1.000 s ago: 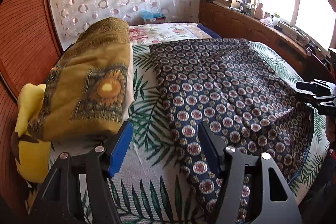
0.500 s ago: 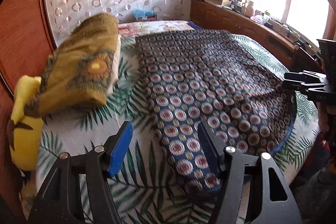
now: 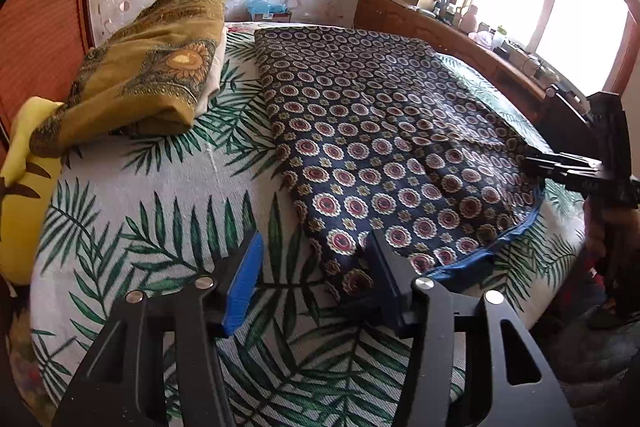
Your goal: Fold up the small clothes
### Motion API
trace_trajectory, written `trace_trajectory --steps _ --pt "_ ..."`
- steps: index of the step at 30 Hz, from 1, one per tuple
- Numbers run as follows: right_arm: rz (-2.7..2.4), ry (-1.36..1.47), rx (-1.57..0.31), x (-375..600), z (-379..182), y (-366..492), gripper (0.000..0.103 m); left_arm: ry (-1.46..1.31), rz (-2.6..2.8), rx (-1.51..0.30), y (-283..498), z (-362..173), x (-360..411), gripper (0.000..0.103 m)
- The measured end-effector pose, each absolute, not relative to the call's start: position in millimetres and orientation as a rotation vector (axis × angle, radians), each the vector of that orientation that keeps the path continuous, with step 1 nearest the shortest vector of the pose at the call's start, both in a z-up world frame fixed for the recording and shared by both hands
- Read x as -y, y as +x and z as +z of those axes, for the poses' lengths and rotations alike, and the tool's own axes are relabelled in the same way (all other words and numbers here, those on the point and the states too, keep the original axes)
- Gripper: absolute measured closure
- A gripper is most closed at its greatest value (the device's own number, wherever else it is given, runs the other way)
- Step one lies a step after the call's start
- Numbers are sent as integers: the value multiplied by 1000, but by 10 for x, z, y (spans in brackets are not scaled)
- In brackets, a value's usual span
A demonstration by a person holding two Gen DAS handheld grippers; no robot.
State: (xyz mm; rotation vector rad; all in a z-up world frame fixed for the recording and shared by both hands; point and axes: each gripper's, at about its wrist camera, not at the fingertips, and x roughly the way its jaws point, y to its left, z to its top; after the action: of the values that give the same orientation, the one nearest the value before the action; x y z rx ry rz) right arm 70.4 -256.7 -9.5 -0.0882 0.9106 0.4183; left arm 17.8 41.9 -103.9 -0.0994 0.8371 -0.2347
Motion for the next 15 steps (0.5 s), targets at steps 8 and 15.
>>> trace_trajectory --steps 8,15 --pt "456 -182 -893 2227 -187 552 55 -135 -275 -833 141 -1057 -379 70" --pt "451 -243 -867 2109 -228 505 87 -174 -318 -818 148 -1033 -367 97"
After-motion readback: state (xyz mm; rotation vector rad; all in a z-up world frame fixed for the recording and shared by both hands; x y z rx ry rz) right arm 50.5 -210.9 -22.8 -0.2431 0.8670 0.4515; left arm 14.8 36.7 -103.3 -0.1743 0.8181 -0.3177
